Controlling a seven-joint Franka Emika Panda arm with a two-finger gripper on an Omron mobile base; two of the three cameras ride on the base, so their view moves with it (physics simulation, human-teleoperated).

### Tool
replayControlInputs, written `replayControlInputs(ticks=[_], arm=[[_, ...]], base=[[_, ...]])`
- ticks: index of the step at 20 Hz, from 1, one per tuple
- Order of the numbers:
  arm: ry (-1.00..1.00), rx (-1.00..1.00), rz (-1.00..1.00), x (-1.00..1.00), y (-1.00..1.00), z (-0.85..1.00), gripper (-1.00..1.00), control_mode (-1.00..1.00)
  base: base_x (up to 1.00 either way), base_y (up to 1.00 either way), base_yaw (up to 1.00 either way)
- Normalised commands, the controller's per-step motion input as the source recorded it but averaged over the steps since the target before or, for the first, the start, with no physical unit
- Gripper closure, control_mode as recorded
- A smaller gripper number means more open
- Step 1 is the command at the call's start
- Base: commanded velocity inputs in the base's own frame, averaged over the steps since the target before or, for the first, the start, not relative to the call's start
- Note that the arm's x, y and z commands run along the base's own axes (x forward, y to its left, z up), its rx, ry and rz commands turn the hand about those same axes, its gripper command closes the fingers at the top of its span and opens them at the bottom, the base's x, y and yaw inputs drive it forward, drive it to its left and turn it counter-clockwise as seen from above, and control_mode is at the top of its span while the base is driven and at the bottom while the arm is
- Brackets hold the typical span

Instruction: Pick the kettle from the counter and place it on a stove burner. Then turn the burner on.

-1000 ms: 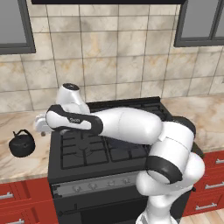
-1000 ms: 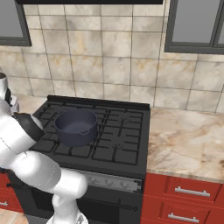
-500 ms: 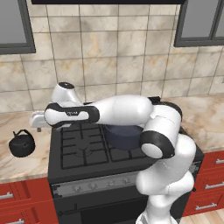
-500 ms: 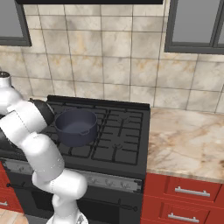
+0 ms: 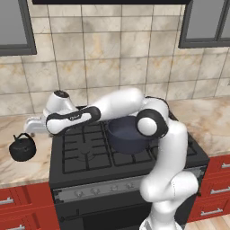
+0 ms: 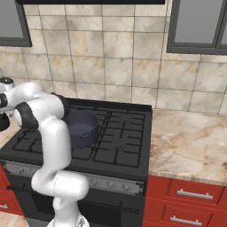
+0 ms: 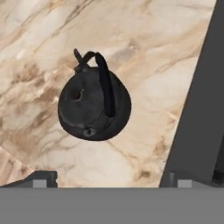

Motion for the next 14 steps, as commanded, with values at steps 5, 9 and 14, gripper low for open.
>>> replayControlInputs(ticks=[5,9,14], arm=[[0.04,0.00,0.00,0.48,0.45,-0.10,-1.00,-1.00],[0.02,0.00,0.00,0.53,0.33,-0.05,-1.00,-1.00],[0.00,0.00,0.00,0.47,0.04,-0.09,-1.00,-1.00]], base=[[0.00,0.00,0.00],[0.00,0.00,0.00],[0.00,0.00,0.00]])
